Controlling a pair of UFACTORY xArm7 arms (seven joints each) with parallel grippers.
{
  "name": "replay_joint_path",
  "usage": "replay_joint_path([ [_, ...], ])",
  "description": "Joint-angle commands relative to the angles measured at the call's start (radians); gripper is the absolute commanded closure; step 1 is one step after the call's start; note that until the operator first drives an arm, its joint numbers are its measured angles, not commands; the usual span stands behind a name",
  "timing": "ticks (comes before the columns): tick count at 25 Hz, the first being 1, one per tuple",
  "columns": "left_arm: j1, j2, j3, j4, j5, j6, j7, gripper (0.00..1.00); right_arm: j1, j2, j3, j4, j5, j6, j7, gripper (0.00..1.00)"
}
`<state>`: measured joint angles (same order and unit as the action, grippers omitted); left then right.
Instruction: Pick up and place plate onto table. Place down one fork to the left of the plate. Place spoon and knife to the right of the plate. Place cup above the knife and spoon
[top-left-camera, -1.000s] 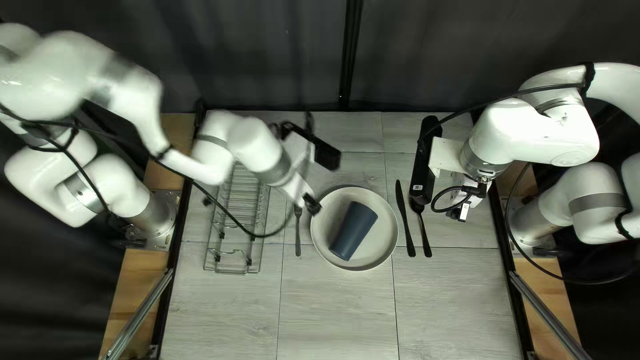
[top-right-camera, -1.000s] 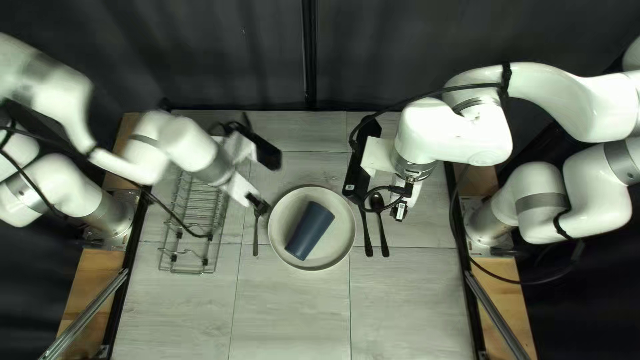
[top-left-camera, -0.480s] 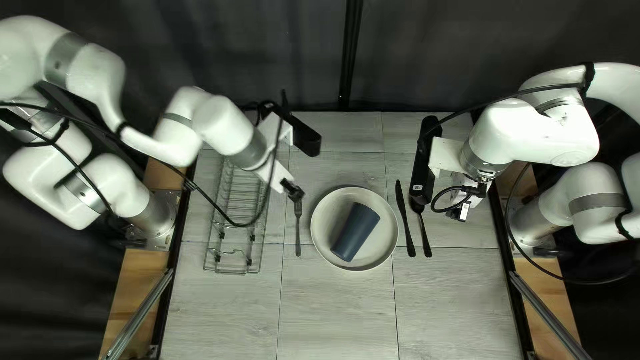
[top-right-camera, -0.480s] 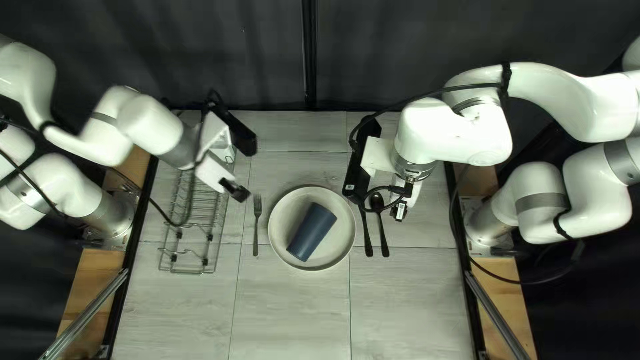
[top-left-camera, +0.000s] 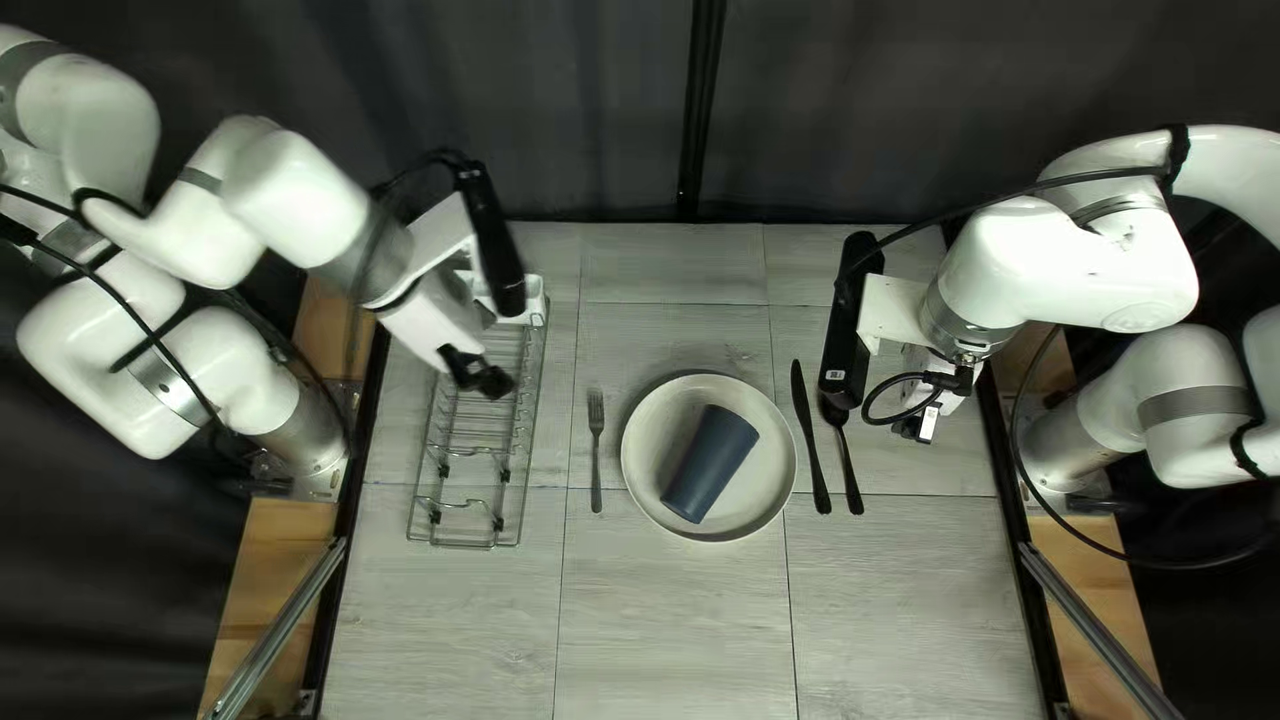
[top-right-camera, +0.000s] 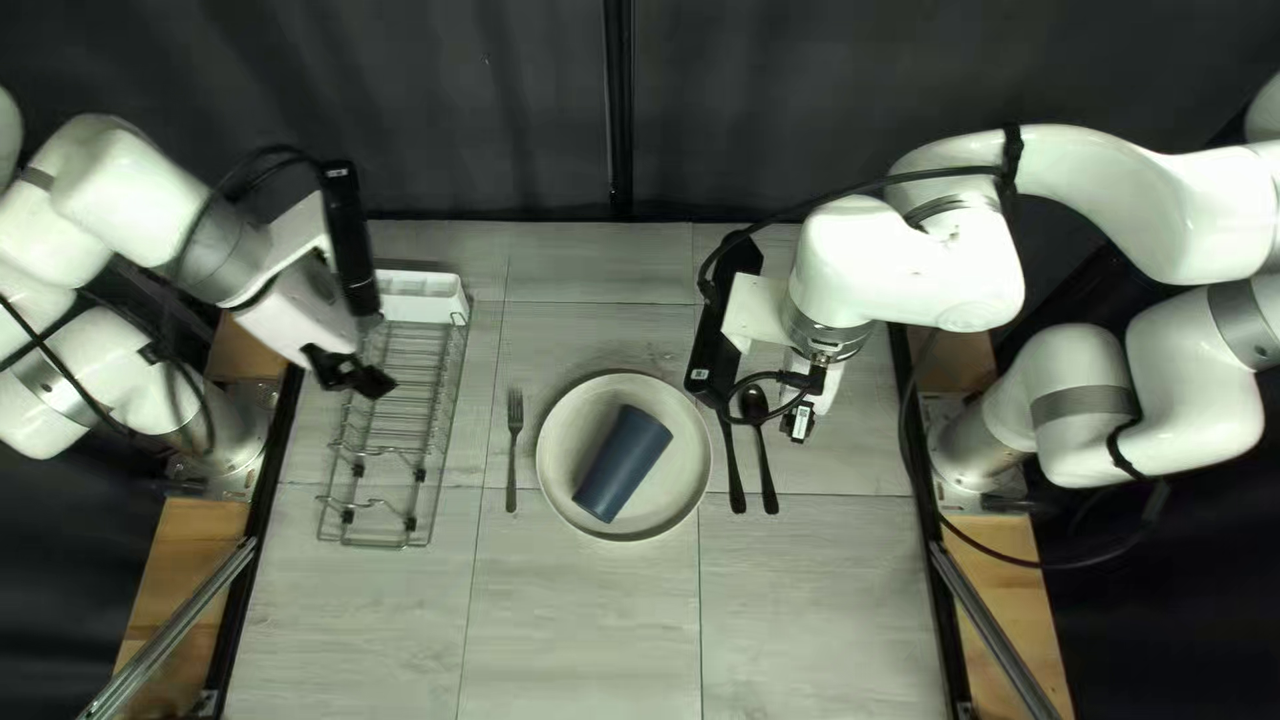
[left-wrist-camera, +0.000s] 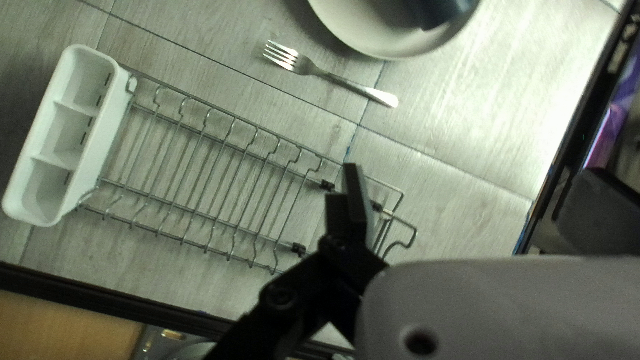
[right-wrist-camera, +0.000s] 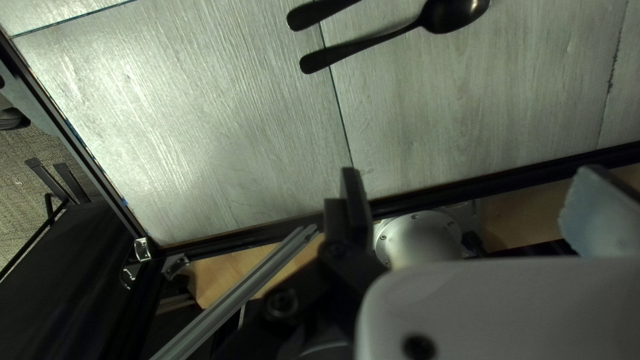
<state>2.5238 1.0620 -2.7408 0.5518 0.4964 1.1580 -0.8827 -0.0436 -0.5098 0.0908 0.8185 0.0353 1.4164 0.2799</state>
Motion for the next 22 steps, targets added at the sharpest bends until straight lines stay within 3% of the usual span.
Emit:
replay_joint_path([
  [1,0.000,0.002,-0.001,-0.001,0.000,0.001,0.001,0.00,0.000,0.000,0.000,0.000,0.000,0.000,0.000,0.00],
  [2,0.002,0.012,0.022,-0.009,-0.009,-0.004,0.005,0.00,0.000,0.000,0.000,0.000,0.000,0.000,0.000,0.00],
  [8,-0.027,0.068,-0.077,0.092,-0.033,0.179,0.095,0.00,0.000,0.000,0.000,0.000,0.000,0.000,0.000,0.00],
  [22,-0.027,0.068,-0.077,0.092,-0.033,0.179,0.095,0.00,0.000,0.000,0.000,0.000,0.000,0.000,0.000,0.00],
])
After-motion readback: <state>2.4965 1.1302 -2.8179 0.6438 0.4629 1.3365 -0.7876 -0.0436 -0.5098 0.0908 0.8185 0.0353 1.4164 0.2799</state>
